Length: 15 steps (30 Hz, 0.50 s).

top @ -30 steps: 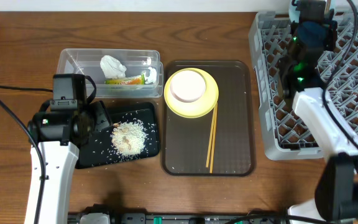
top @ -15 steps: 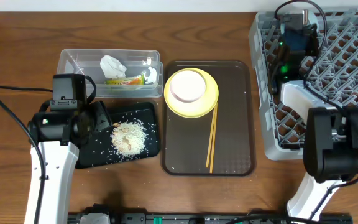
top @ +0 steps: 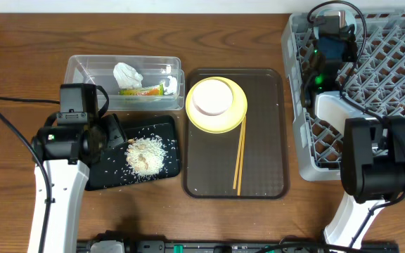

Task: Sort waste into correct bins and load items into the dishwasher rack
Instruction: 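Set the light-blue bowl upright into the rack's back corner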

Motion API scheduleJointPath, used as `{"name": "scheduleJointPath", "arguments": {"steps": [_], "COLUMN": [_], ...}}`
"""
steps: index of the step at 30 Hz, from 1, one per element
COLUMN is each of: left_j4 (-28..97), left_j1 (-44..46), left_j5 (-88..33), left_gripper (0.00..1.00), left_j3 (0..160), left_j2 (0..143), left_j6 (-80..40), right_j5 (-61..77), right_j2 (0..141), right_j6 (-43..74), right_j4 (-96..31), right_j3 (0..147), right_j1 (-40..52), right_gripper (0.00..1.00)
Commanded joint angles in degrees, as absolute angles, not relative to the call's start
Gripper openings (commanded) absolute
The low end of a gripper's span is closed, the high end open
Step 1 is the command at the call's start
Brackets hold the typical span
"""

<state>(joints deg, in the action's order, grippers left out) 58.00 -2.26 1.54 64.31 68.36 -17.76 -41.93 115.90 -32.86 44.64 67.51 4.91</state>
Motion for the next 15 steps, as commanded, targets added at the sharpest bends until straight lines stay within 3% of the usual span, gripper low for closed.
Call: {"name": "scheduleJointPath", "arguments": {"steps": [1, 15], "left_j4": [58.08, 58.26], "left_j1": [-2.55, -2.55], "left_j5": [1.96, 1.96], "left_gripper": [0.67, 0.67], "left_j3": [64.62, 64.62], "left_j2": [68.12, 68.12], "left_j6": [-17.89, -18.09], "right_j5": [-41.30, -42.17], "right_j2": [118.10, 120.11], "right_j6": [-33.06, -33.54], "right_j4": [45.36, 50.46], "right_j3": [67.68, 68.40], "right_j1": [5.65, 5.69], "right_gripper": [0.01, 0.01]}}
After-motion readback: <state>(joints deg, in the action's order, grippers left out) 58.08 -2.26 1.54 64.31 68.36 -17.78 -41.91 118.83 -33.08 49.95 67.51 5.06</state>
